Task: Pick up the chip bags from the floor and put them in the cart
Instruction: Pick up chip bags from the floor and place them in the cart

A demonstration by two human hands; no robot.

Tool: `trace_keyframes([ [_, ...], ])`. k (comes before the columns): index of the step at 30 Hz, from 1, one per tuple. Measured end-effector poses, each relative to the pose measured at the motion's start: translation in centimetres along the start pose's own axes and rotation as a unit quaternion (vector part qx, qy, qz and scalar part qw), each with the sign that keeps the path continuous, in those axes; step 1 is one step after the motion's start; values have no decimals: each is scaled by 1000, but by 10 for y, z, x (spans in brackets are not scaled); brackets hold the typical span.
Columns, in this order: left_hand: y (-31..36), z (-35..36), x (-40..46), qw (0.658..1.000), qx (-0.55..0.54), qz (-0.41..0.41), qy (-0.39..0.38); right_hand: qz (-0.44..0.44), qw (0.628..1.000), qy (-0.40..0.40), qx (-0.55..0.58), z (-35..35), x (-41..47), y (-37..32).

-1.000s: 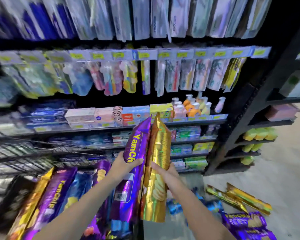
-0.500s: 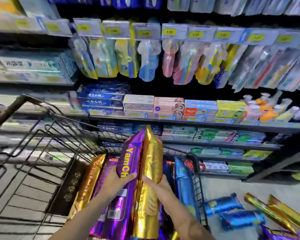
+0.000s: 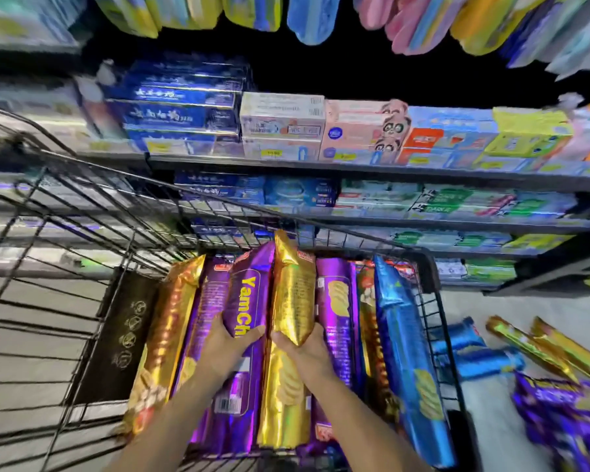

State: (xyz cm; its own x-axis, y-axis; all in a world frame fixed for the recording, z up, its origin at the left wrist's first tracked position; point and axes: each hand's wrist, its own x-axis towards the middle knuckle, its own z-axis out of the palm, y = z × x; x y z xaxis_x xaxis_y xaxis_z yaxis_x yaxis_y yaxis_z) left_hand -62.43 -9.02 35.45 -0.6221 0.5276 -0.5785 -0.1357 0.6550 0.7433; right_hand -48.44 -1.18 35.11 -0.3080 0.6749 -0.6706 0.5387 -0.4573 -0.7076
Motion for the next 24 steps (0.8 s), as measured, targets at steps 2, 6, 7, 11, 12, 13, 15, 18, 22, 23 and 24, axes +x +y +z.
trace_keyframes([
  [2,-5,2,1,1000,9,-9,7,9,1000,6,-24,2,-2,1],
  [6,6,3,-10,1000,21,-12,2,34,999,11,-35,4,-10,-5],
  [7,9,2,-12,999,28,-16,-4,38,999,13,-36,4,-12,-9],
  [11,37,-12,-23,994,103,38,16,16,999,26,-24,-9,-28,-38],
  [12,50,-15,-29,991,124,50,25,0,1000,23,-20,-14,-33,-49],
  [13,66,-18,-37,989,134,57,26,-22,999,24,-24,-21,-38,-59],
  [15,101,-18,-49,981,171,94,27,-71,996,29,-42,-40,-50,-78],
  [18,153,4,-61,952,243,186,17,-129,987,62,-70,-93,-73,-95],
  [22,212,92,-92,883,347,311,-66,-114,975,159,-104,-196,-108,-74],
  [23,223,120,-106,860,371,340,-90,-90,974,182,-104,-224,-119,-63],
  [24,232,151,-120,833,395,371,-109,-65,972,205,-99,-253,-128,-47],
])
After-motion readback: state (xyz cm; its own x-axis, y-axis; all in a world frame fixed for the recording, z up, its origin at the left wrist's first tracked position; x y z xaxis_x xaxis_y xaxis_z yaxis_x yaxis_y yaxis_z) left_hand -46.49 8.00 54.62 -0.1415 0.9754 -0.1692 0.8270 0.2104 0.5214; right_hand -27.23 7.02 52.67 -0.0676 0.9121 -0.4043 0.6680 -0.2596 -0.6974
